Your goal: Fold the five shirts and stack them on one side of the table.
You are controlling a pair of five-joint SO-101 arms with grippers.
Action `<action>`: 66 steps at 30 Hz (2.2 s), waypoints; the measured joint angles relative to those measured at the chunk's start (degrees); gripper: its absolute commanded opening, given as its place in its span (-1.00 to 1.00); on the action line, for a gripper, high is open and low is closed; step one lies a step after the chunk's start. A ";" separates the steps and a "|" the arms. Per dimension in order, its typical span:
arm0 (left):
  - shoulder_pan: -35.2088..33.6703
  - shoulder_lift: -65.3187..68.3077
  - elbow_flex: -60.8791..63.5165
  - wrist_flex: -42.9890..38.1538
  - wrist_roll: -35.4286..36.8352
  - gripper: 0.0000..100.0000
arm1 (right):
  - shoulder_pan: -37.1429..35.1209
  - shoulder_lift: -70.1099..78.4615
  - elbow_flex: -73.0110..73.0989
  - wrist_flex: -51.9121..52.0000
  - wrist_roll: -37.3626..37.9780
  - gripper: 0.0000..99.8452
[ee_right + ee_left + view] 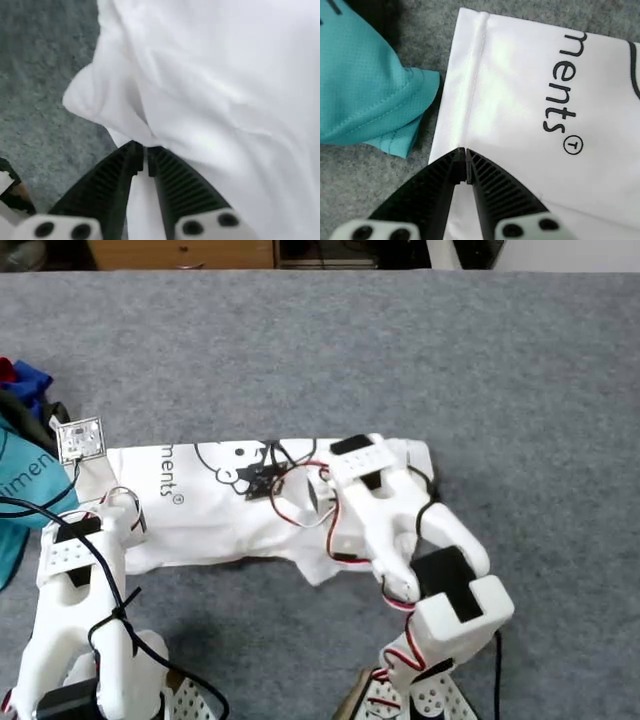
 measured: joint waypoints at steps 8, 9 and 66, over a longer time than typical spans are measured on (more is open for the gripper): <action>0.00 0.00 0.00 0.00 0.00 -0.95 | -1.93 0.09 -0.26 3.25 0.00 -0.53; 0.00 0.00 0.00 0.00 0.00 -0.95 | -2.46 -0.18 0.35 3.34 0.00 -0.54; 0.00 0.00 0.00 0.00 0.00 -0.95 | -3.60 5.45 -31.91 3.87 4.75 -0.65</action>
